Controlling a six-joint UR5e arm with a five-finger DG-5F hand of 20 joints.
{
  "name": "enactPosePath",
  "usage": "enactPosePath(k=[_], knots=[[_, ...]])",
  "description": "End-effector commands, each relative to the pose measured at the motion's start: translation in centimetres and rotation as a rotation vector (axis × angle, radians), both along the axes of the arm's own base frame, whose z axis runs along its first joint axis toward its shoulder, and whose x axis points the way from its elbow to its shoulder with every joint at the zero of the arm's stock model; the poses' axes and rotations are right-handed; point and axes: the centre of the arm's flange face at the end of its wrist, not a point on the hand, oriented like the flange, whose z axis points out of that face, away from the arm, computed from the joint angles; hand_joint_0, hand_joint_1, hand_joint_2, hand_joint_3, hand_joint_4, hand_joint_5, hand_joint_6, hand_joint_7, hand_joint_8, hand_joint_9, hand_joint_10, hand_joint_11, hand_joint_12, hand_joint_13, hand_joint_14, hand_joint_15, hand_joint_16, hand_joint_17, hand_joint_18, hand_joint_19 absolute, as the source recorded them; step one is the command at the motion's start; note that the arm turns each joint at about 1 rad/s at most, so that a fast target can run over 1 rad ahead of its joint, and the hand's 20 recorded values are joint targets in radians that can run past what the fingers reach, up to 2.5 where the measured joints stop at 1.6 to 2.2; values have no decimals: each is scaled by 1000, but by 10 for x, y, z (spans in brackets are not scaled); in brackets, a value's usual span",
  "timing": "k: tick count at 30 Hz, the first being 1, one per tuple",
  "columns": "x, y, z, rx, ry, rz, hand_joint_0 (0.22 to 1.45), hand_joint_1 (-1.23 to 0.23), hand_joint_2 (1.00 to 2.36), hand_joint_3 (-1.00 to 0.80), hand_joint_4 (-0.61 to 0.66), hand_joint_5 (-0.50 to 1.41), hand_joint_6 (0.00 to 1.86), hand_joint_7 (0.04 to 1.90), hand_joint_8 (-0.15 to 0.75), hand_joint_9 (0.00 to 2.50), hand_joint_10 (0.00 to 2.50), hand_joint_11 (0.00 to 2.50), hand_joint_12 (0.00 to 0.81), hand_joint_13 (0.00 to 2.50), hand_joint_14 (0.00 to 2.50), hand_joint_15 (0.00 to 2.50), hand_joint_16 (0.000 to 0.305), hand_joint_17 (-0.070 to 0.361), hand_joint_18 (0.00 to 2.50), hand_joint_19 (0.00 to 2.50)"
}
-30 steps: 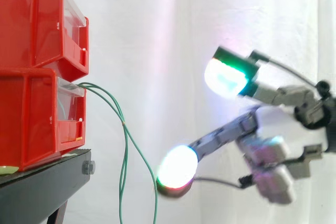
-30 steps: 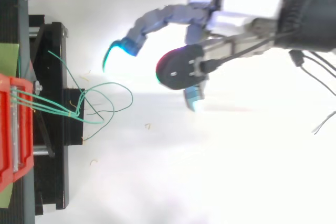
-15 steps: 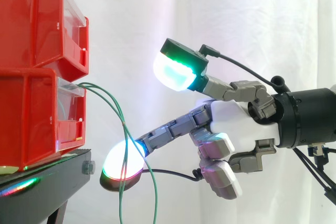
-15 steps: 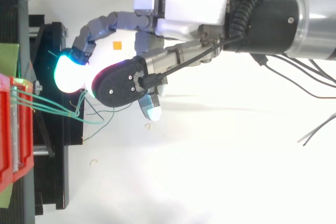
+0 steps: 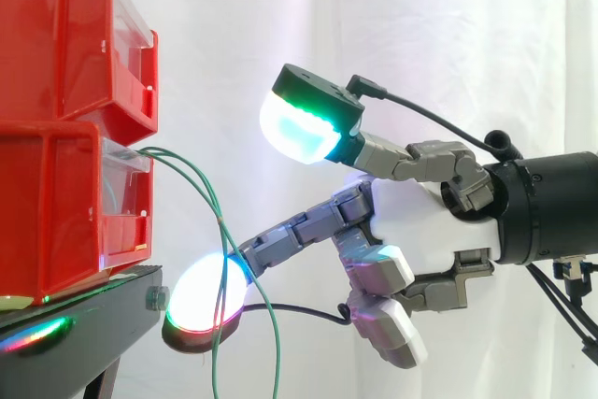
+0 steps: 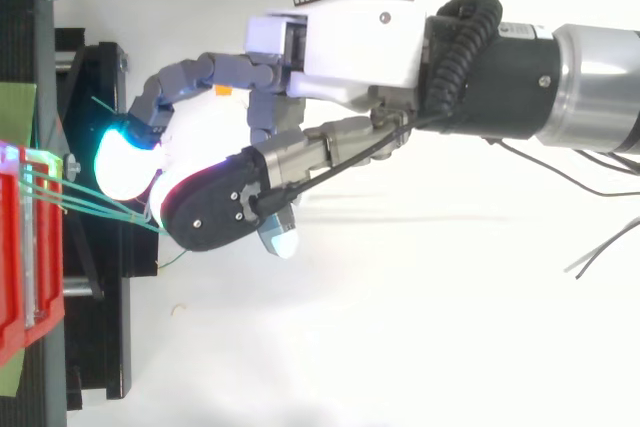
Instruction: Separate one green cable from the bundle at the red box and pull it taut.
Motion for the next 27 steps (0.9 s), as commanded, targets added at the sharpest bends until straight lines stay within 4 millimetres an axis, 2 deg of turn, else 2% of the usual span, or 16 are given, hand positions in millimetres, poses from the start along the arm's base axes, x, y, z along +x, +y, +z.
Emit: enactPosePath(k=[1, 15, 27], knots=[[1, 9, 0, -5, 2, -5, 357, -422, 1000, -500, 247, -158, 501, 653, 331, 1629, 16, 540, 508, 1505, 15, 488, 92, 208, 2011, 312], [2, 27, 1, 26, 5, 0, 360, -426, 1000, -500, 256, -147, 501, 660, 329, 1676, 21, 585, 500, 1519, 16, 506, 92, 207, 2008, 317], [3, 35, 1, 58, 2, 6, 362, -428, 1000, -500, 261, -141, 501, 659, 324, 1681, 20, 589, 489, 1526, 16, 517, 91, 205, 2007, 324]])
